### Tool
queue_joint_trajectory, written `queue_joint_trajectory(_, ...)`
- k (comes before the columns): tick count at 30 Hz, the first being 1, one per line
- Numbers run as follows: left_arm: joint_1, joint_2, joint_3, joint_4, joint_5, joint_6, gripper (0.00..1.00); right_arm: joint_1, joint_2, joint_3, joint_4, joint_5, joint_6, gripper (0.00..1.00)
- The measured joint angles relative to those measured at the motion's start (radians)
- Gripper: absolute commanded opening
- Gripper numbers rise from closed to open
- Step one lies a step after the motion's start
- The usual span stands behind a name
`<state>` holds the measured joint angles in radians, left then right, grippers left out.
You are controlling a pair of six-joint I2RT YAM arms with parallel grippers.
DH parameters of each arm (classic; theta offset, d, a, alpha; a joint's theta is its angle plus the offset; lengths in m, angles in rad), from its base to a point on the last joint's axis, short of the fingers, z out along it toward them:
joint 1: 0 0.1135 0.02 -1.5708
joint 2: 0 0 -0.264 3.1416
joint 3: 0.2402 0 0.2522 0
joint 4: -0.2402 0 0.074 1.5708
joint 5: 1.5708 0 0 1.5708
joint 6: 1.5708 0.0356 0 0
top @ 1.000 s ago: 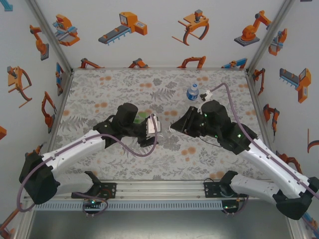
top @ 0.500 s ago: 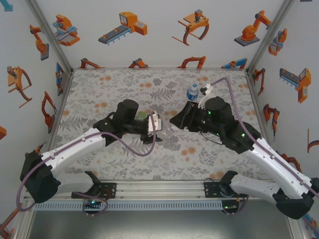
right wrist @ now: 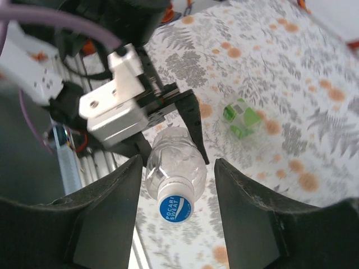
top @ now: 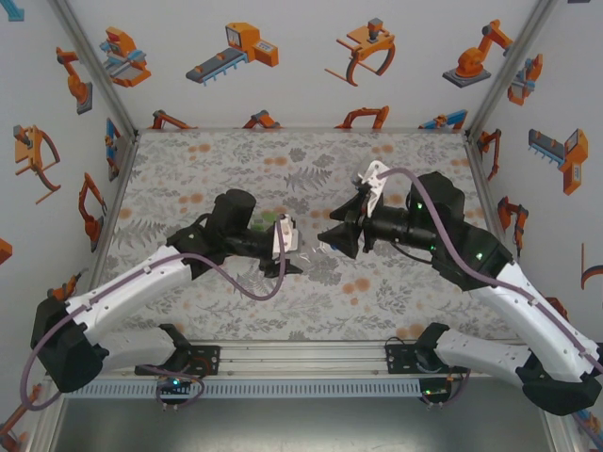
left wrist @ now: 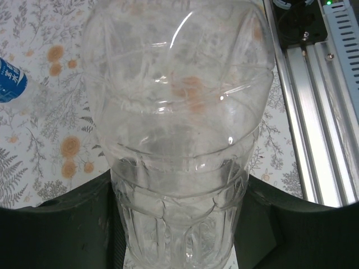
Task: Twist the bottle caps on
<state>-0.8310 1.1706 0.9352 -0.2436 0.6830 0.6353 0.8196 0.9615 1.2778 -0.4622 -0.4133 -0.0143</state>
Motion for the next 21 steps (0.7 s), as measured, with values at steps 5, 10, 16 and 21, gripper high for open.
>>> queue_joint_trajectory(5, 0.000, -0.027, 0.007, -0.060, 0.014, 0.009, 0.00, 0.000, -0.001, 0.012, -0.058, -0.194, -0.264, 0.52)
queue_joint_trajectory(10, 0.000, -0.040, 0.015, -0.080, 0.025, 0.008, 0.00, 0.001, -0.001, 0.016, -0.128, -0.280, -0.423, 0.48)
queue_joint_trajectory(16, -0.001, -0.043, 0.015, -0.087, 0.028, 0.008, 0.00, 0.001, 0.002, 0.014, -0.185, -0.297, -0.552, 0.46)
queue_joint_trajectory(21, -0.001, -0.043, 0.015, -0.087, 0.033, 0.008, 0.00, 0.001, 0.002, 0.013, -0.186, -0.296, -0.587, 0.44)
